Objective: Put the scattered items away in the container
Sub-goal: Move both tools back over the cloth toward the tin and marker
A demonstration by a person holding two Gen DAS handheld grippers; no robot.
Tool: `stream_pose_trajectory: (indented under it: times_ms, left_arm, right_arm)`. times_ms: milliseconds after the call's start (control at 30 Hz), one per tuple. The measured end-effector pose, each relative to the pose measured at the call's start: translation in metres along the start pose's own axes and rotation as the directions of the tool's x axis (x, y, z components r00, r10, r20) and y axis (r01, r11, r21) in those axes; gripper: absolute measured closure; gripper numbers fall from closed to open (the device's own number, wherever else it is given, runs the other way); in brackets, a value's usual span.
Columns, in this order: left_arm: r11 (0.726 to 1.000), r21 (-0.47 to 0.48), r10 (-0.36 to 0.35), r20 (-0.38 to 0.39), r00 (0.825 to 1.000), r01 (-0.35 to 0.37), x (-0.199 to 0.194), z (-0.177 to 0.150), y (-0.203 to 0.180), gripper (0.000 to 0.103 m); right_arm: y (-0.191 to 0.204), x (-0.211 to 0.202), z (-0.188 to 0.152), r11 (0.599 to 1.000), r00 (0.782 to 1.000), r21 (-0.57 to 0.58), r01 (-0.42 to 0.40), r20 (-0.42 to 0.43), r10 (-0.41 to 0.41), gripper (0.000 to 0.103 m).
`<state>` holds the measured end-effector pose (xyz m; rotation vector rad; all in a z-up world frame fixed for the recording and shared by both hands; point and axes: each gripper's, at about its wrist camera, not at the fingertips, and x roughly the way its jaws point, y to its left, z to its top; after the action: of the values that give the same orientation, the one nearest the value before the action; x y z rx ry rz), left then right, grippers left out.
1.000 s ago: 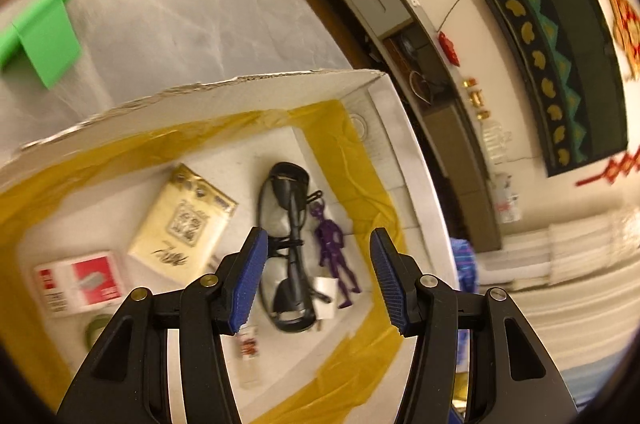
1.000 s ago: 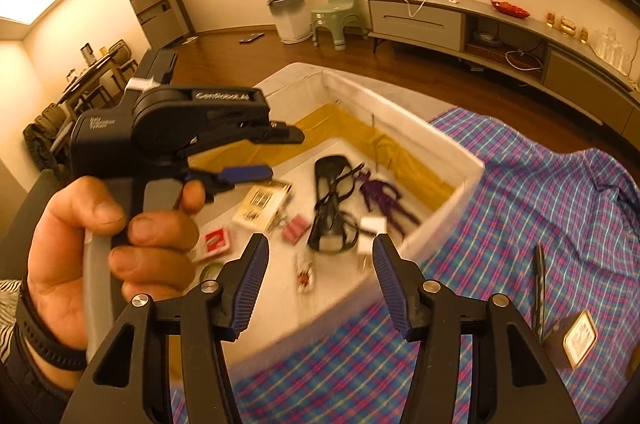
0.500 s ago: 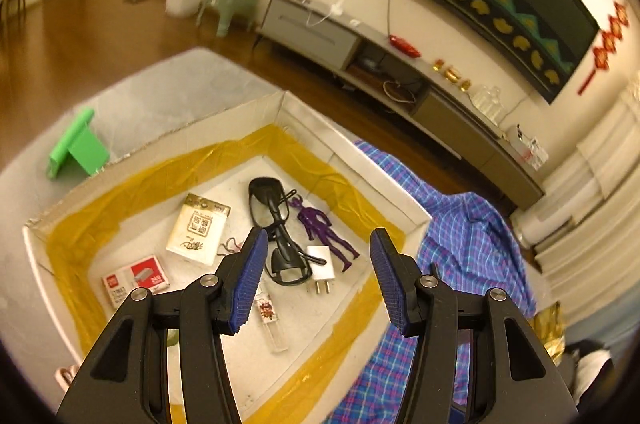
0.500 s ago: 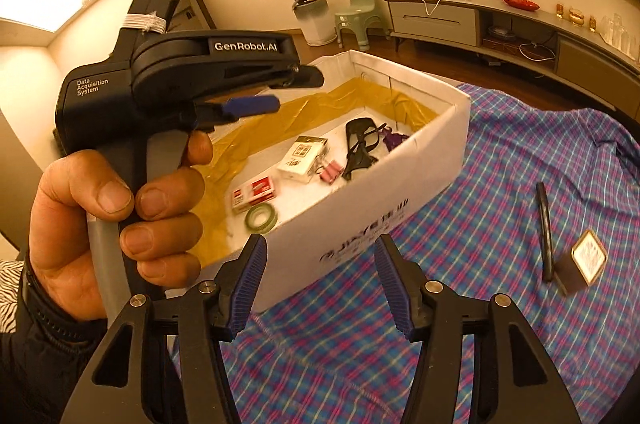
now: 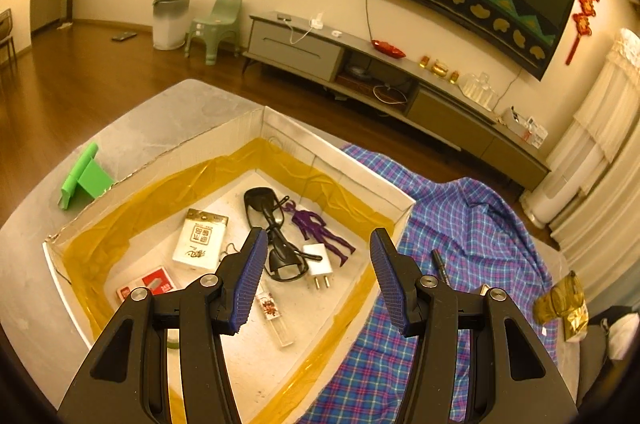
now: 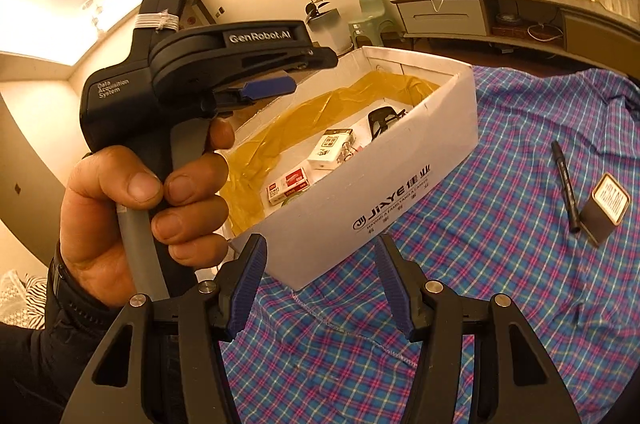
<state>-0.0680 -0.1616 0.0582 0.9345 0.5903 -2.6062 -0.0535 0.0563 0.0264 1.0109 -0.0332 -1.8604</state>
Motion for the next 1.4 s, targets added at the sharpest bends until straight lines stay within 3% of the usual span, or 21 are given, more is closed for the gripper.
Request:
stream_pose_trajectory:
  times_ms: [267,567,933,1100,1200,1333,1400]
  left_arm:
    - [0.999,0.041,-0.003,-0.004,1.0,0.003,0.0,-0.006,-0.01,0.047]
    - [0.994,0.108,-0.013,-0.053,0.999,0.019,0.008,-0.021,-0.021,0.047]
    - [0.982,0.144,-0.101,-0.128,0.987,0.12,0.017,-0.04,-0.061,0.047]
    - [0.978,0.141,-0.134,-0.154,0.979,0.156,0.021,-0.045,-0.08,0.047]
    - [0.974,0.134,-0.16,-0.155,0.975,0.181,0.019,-0.044,-0.091,0.047]
    - [0.973,0.129,-0.172,-0.161,0.972,0.194,0.02,-0.043,-0.098,0.047]
    - [0.974,0.125,-0.166,-0.168,0.972,0.188,0.024,-0.043,-0.097,0.047]
  right_arm:
    - [-0.008,-0.004,-0.016,0.999,1.0,0.037,-0.025,0.004,0.025,0.044]
    - [-0.018,0.005,-0.044,0.999,0.997,0.041,-0.009,-0.078,0.012,0.044]
    - [-0.072,-0.032,-0.045,0.983,0.992,0.137,0.123,-0.004,-0.123,0.042]
    - [-0.112,-0.048,-0.022,0.953,0.977,0.241,0.184,0.062,-0.204,0.042]
    - [-0.126,-0.046,0.0,0.942,0.96,0.235,0.24,0.085,-0.266,0.044]
    - [-0.149,-0.021,0.033,0.923,0.936,0.182,0.338,0.031,-0.349,0.055]
    - [-0.159,0.001,0.049,0.901,0.909,0.121,0.416,-0.021,-0.416,0.059]
